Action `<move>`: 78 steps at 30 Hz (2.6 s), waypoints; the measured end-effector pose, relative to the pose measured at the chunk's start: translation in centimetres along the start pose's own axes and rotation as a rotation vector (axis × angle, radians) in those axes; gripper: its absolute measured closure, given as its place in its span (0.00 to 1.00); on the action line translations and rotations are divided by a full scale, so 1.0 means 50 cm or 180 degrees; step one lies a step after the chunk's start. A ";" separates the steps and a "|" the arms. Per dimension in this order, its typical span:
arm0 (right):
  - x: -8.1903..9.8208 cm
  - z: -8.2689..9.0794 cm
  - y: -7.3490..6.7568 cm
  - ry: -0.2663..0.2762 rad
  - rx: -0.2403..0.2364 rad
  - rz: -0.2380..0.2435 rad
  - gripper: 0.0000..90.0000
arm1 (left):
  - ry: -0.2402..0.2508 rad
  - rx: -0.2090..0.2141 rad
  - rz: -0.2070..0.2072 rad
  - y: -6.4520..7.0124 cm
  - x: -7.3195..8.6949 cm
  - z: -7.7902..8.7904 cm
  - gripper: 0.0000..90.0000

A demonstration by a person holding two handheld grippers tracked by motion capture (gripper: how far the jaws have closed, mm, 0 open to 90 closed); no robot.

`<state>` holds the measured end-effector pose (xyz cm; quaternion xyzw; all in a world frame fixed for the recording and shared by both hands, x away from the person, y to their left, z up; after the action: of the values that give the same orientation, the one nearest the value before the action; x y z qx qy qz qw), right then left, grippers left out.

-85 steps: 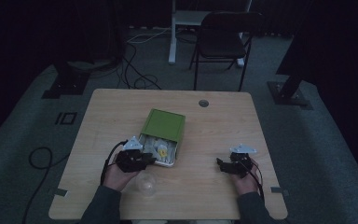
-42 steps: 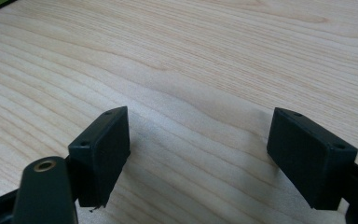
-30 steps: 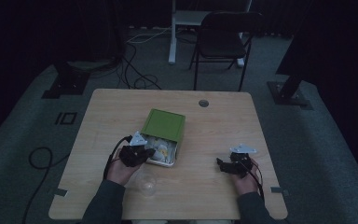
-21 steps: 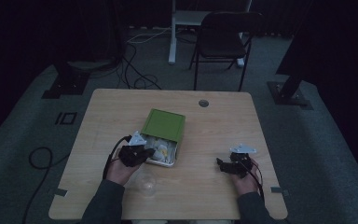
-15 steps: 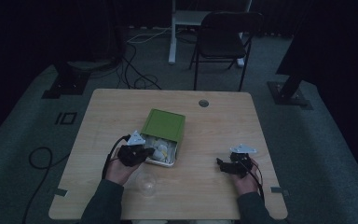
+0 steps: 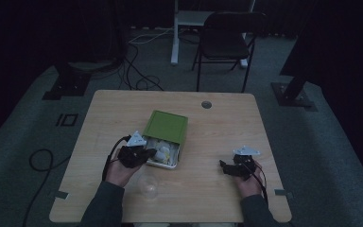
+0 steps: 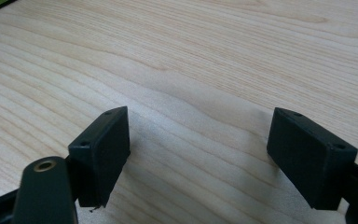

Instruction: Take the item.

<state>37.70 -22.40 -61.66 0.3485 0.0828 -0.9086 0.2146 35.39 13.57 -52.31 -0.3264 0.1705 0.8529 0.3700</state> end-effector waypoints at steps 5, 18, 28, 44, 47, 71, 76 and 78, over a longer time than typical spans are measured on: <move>0.000 0.000 0.000 0.0000 0.0000 0.0000 0.23 | 0.0025 0.0032 0.0012 0.000 -0.001 0.007 1.00; 0.000 0.000 0.000 0.0000 0.0000 0.0000 0.23 | 0.0046 0.0097 -0.0008 0.001 -0.004 0.019 1.00; 0.000 0.000 0.000 0.0001 0.0000 0.0000 0.23 | 0.0082 0.0146 -0.0044 0.001 -0.005 0.029 1.00; 0.000 0.000 0.000 -0.0001 0.0000 0.0000 0.23 | 0.0137 0.0152 -0.0096 0.006 -0.010 0.050 1.00; 0.000 0.000 0.000 0.0000 0.0000 0.0000 0.23 | 0.0137 0.0142 -0.0098 0.005 -0.010 0.051 1.00; 0.000 0.000 0.000 0.0000 0.0000 -0.0001 0.23 | 0.0137 0.0103 -0.0139 -0.001 -0.010 0.085 1.00; 0.000 0.000 0.000 0.0001 0.0000 -0.0002 0.23 | 0.0139 0.0103 -0.0148 -0.001 -0.010 0.093 1.00; 0.000 0.000 0.000 0.0001 0.0000 -0.0002 0.23 | 0.0150 0.0113 -0.0151 -0.002 -0.009 0.097 1.00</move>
<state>37.70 -22.40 -61.66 0.3486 0.0829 -0.9087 0.2143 33.62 15.98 -48.45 -0.3438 0.1866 0.8328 0.3916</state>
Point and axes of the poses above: each handheld gripper's, and its own axes: z roughly backward along the jaws, x roughly out of its underside, y roughly to its right, the point moved 5 cm from there along -z, roughly forward along the jaws, and after that the axes turned 7 degrees about -y, right-handed, at the moved point
